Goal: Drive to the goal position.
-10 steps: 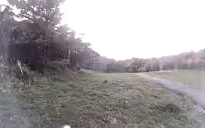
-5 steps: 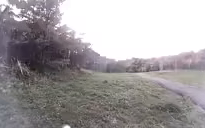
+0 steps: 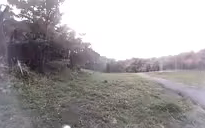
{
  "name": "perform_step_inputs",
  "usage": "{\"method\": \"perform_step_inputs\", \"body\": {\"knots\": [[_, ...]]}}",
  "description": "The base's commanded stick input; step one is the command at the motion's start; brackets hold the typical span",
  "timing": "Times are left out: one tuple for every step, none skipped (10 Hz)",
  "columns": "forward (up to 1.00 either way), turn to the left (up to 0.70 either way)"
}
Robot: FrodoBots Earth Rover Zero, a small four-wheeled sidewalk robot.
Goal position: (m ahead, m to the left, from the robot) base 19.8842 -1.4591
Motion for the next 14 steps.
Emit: {"method": "perform_step_inputs", "body": {"knots": [[0.0,-0.7],[0.0,-0.7],[0.0,-0.7],[0.0,-0.7],[0.0,-0.7],[0.0,-0.7],[0.0,-0.7],[0.0,-0.7],[0.0,-0.7],[0.0,-0.7],[0.0,-0.7],[0.0,-0.7],[0.0,-0.7],[0.0,-0.7]]}}
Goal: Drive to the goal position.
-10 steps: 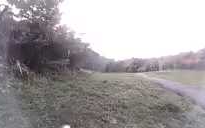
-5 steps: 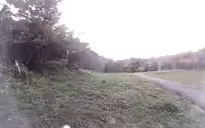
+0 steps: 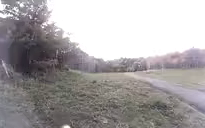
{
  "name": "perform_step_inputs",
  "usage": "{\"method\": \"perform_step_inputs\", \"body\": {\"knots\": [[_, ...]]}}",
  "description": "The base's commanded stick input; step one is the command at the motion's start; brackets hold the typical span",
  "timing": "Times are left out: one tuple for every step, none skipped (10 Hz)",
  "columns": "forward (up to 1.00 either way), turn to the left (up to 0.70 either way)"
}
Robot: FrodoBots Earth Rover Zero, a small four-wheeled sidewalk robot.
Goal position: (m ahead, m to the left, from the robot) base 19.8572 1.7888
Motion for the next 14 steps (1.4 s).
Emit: {"method": "perform_step_inputs", "body": {"knots": [[0.0,-0.7],[0.0,-0.7],[0.0,-0.7],[0.0,-0.7],[0.0,-0.7],[0.0,-0.7],[0.0,-0.7],[0.0,-0.7],[0.0,-0.7],[0.0,-0.7],[0.0,-0.7],[0.0,-0.7],[0.0,-0.7],[0.0,-0.7]]}}
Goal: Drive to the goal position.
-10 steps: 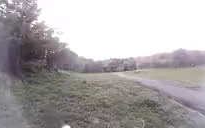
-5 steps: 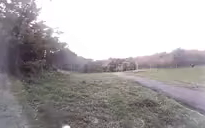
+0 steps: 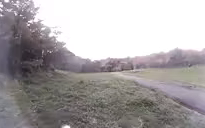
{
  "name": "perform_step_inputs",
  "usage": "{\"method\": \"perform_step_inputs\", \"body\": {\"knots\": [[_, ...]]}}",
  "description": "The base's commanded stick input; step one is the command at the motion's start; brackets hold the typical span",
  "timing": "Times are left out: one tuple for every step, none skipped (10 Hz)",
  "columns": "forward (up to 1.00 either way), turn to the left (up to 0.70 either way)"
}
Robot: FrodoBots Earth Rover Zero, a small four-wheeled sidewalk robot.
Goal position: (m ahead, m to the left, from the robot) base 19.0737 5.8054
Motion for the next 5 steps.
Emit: {"method": "perform_step_inputs", "body": {"knots": [[0.0,-0.7],[0.0,-0.7],[0.0,-0.7],[0.0,-0.7],[0.0,-0.7]]}}
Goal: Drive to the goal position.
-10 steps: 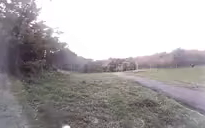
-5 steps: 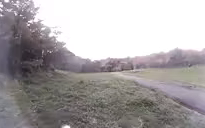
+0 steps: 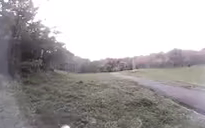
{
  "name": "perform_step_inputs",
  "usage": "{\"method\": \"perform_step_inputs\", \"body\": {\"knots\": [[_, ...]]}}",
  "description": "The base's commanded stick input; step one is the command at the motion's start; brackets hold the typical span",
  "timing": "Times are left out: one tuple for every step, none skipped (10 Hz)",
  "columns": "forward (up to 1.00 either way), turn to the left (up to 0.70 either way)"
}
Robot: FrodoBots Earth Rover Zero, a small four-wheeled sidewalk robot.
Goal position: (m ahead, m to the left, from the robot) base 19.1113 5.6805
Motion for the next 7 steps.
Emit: {"method": "perform_step_inputs", "body": {"knots": [[0.0,-0.7],[0.0,-0.7],[0.0,-0.7],[0.0,-0.55],[0.0,-0.33],[0.0,-0.02],[0.0,0.0]]}}
